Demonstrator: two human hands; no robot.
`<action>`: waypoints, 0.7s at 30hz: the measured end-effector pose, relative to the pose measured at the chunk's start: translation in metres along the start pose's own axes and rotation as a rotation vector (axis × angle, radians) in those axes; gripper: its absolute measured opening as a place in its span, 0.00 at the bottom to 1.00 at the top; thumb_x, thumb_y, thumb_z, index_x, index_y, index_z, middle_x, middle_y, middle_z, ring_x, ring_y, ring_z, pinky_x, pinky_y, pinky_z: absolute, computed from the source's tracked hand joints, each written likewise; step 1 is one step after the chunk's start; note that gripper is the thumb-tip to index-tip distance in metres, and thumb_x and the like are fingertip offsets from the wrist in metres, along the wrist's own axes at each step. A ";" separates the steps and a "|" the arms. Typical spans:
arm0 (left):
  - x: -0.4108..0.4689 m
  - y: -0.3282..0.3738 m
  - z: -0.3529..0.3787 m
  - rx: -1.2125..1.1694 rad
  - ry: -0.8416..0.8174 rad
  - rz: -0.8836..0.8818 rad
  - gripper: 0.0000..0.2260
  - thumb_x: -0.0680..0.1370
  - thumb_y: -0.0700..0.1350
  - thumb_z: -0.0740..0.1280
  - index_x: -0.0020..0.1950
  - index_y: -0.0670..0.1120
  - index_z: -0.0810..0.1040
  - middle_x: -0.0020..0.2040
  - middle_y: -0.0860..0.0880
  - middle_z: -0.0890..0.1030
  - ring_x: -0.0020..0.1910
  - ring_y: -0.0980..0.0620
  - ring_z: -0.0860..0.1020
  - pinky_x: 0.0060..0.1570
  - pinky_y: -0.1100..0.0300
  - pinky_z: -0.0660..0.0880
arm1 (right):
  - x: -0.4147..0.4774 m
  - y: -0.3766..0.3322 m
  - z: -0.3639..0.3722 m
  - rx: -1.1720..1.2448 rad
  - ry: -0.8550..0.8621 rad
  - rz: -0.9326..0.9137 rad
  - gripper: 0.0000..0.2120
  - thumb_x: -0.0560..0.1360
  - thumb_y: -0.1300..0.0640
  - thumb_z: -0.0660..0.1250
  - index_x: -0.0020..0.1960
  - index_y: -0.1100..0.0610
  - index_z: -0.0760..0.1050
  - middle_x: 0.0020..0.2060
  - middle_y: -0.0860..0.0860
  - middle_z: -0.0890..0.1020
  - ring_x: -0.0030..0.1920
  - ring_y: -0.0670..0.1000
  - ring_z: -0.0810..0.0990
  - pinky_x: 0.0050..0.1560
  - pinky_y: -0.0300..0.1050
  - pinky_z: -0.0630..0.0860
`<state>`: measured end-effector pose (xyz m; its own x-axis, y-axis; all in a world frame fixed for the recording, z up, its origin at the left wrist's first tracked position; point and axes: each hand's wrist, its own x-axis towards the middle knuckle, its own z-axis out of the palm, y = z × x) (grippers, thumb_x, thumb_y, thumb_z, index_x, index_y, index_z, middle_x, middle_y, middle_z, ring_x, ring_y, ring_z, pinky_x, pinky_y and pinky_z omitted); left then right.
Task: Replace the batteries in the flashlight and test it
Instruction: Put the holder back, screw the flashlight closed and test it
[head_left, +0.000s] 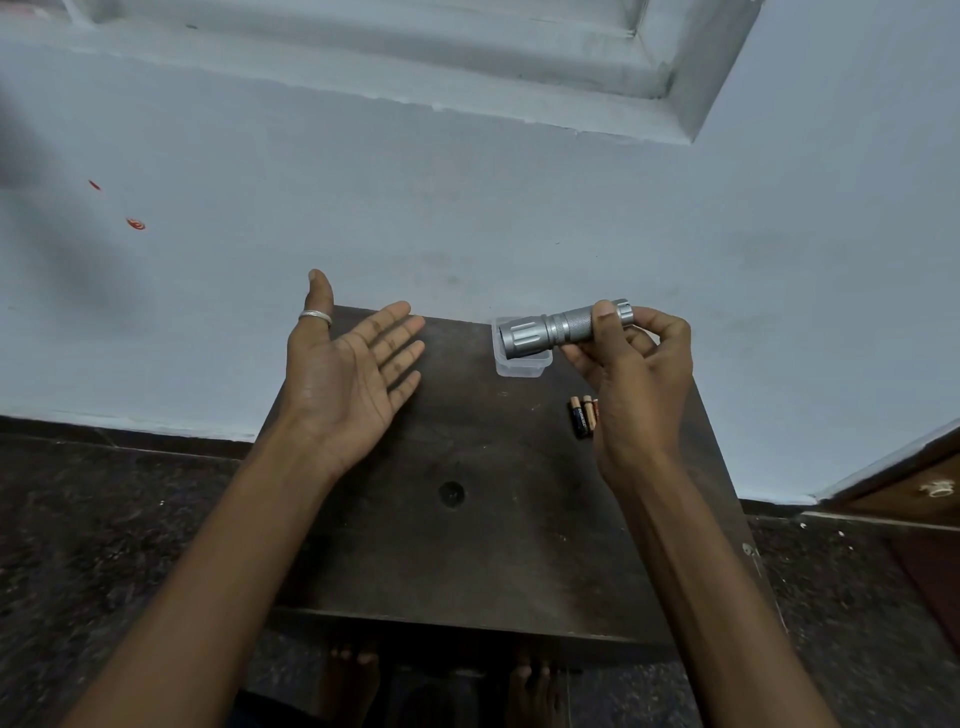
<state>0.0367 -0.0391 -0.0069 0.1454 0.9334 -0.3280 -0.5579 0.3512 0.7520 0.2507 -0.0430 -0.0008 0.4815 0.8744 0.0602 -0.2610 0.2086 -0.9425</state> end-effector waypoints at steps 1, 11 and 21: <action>0.000 0.000 0.000 0.001 0.001 0.000 0.41 0.73 0.75 0.52 0.71 0.46 0.74 0.68 0.48 0.77 0.71 0.49 0.71 0.75 0.47 0.59 | 0.000 0.000 0.000 -0.002 -0.001 0.001 0.11 0.79 0.60 0.69 0.56 0.59 0.69 0.43 0.59 0.79 0.43 0.52 0.85 0.49 0.49 0.84; 0.000 -0.001 0.002 0.005 -0.003 -0.006 0.40 0.73 0.75 0.51 0.72 0.46 0.73 0.69 0.48 0.77 0.71 0.49 0.70 0.75 0.47 0.59 | -0.001 0.004 0.000 -0.046 -0.017 0.005 0.08 0.79 0.60 0.70 0.51 0.58 0.71 0.43 0.60 0.81 0.42 0.54 0.85 0.46 0.49 0.84; 0.001 0.001 0.003 -0.048 0.017 -0.017 0.39 0.75 0.73 0.52 0.72 0.44 0.72 0.70 0.46 0.76 0.73 0.47 0.69 0.75 0.47 0.59 | 0.000 0.000 -0.001 0.003 -0.055 0.054 0.17 0.80 0.60 0.69 0.66 0.61 0.70 0.41 0.51 0.82 0.44 0.50 0.85 0.50 0.48 0.84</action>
<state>0.0390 -0.0381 -0.0047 0.1411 0.9259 -0.3504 -0.5940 0.3623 0.7182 0.2514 -0.0434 -0.0009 0.4199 0.9071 0.0279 -0.2881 0.1623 -0.9437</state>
